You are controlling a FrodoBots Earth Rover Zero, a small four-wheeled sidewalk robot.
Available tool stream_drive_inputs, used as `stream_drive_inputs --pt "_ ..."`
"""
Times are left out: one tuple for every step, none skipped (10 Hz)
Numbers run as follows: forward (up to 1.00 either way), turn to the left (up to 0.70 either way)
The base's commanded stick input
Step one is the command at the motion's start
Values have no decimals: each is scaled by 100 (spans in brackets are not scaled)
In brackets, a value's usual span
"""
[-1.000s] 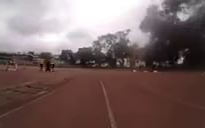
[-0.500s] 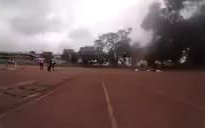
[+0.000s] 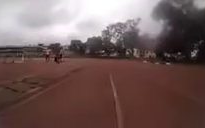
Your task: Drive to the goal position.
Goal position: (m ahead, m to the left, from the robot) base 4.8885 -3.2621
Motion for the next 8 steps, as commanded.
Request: stream_drive_inputs --pt "0 11" --pt "0 6" --pt "0 2" --pt "70 3" --pt "70 8" --pt "70 12" --pt "70 9" --pt "70 6"
